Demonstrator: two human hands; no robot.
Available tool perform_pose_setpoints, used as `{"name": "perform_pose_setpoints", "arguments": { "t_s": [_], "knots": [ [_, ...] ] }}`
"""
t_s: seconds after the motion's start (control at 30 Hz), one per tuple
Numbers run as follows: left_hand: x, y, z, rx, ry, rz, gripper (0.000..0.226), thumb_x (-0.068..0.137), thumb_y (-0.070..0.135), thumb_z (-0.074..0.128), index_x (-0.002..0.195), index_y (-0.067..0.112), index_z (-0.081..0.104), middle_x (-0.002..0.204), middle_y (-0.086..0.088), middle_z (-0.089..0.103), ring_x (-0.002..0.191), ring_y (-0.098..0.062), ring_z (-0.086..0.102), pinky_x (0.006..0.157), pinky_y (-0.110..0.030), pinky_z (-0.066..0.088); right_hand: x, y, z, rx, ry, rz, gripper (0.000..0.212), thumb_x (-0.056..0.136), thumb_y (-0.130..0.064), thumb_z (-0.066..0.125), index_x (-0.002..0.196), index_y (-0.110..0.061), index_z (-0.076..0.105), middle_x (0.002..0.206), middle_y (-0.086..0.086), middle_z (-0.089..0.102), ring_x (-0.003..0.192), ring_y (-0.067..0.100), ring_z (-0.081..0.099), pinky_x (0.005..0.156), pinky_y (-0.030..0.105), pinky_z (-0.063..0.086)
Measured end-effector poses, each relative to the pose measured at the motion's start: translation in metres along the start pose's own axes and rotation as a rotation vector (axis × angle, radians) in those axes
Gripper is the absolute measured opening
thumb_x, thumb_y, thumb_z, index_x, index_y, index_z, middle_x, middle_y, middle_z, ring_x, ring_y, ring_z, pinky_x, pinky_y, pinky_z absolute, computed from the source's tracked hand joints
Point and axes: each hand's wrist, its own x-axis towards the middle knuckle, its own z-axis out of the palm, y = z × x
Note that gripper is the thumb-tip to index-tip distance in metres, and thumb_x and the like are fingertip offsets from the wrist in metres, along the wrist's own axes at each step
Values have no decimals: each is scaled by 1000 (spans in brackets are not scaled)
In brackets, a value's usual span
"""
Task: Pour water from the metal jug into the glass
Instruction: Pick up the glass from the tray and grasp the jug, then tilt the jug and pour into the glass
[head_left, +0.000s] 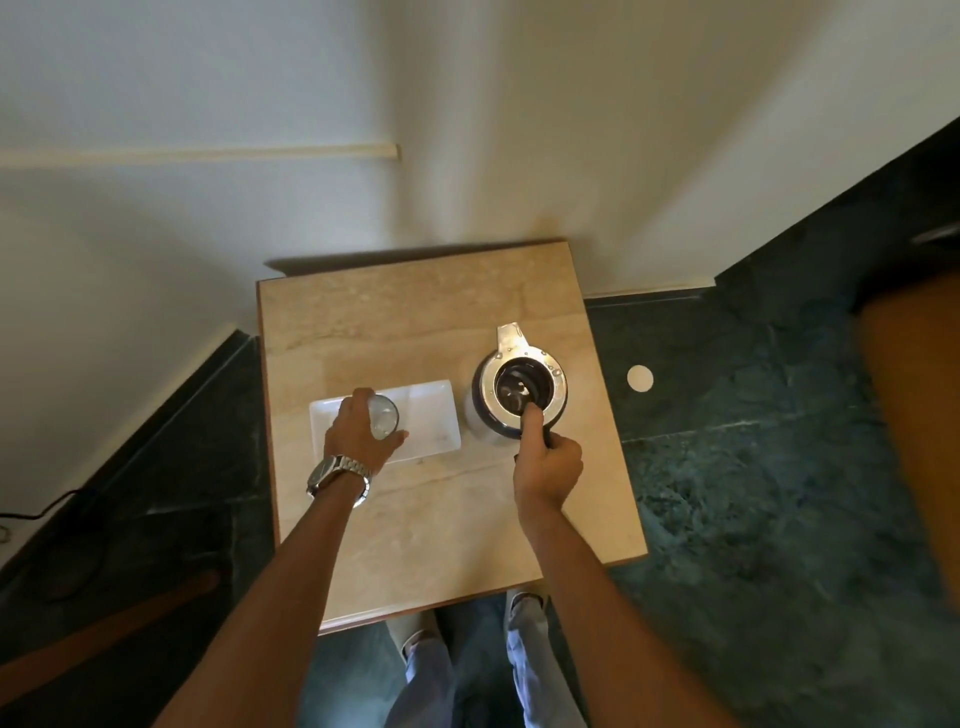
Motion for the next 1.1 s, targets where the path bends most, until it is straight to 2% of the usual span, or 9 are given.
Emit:
{"name": "perform_pose_setpoints", "arguments": {
  "t_s": [0.13, 0.23, 0.3, 0.37, 0.5, 0.67, 0.83, 1.0, 1.1],
  "knots": [
    [-35, 17, -52, -81, 99, -11, 75, 60, 28, 92, 113, 24, 40, 105, -1, 64, 80, -29, 60, 68, -31, 40, -35, -47, -23, 29, -61, -75, 45, 83, -46, 69, 50, -16, 62, 39, -6, 54, 43, 11, 53, 49, 28, 45],
    [-42, 24, -50, -89, 92, 3, 76, 58, 27, 94, 101, 31, 31, 93, 4, 57, 70, -23, 54, 60, -28, 38, -18, -47, -36, -3, -50, -128, 44, 80, -46, 71, 50, -15, 63, 41, -4, 55, 46, 15, 55, 51, 31, 47],
    [-51, 24, -39, -98, 65, 7, 75, 58, 26, 94, 106, 28, 36, 94, 5, 56, 71, -21, 55, 55, -26, 40, -4, -36, -48, -64, -57, -151, 44, 79, -47, 72, 50, -13, 63, 43, -1, 57, 47, 20, 58, 51, 36, 49],
    [-67, 21, -37, -122, 54, 8, 76, 58, 22, 95, 112, 28, 41, 100, 4, 58, 79, -20, 58, 53, -18, 41, -7, -27, -67, -163, -106, -209, 44, 77, -46, 73, 47, -17, 60, 41, -4, 56, 43, 11, 56, 48, 36, 46],
    [-93, 20, -30, -194, 17, -25, 78, 57, 10, 94, 121, 26, 54, 116, -4, 67, 99, -27, 67, 75, -32, 57, -5, -13, -89, -321, -234, -271, 54, 72, -45, 77, 39, -20, 43, 34, -6, 40, 34, 7, 36, 46, 29, 31],
    [-177, 70, -114, -330, 1, 34, 78, 55, 9, 94, 121, 26, 56, 118, -5, 68, 106, -28, 66, 83, -40, 60, -64, -94, -144, -371, -345, -367, 59, 66, -56, 72, 40, -9, 48, 33, -3, 40, 34, 11, 40, 43, 31, 33],
    [-228, 103, -166, -438, 40, 85, 75, 54, 2, 92, 118, 22, 60, 118, -3, 66, 108, -28, 65, 87, -41, 60, -101, -157, -170, -391, -470, -464, 43, 65, -55, 74, 44, -19, 62, 36, -2, 54, 34, 9, 50, 41, 34, 44],
    [-263, 114, -196, -581, 78, 97, 72, 57, -2, 90, 119, 22, 60, 116, 5, 62, 109, -20, 61, 76, -15, 51, -131, -220, -177, -543, -584, -626, 50, 60, -65, 70, 44, -19, 61, 44, -5, 62, 39, 6, 57, 44, 22, 42],
    [-275, 113, -201, -625, 105, 89, 69, 58, -1, 91, 118, 18, 62, 116, 1, 64, 109, -23, 62, 81, -23, 55, -137, -241, -180, -612, -600, -667, 48, 64, -64, 72, 52, -17, 67, 49, -4, 66, 48, 8, 63, 50, 25, 49]
  ]
}}
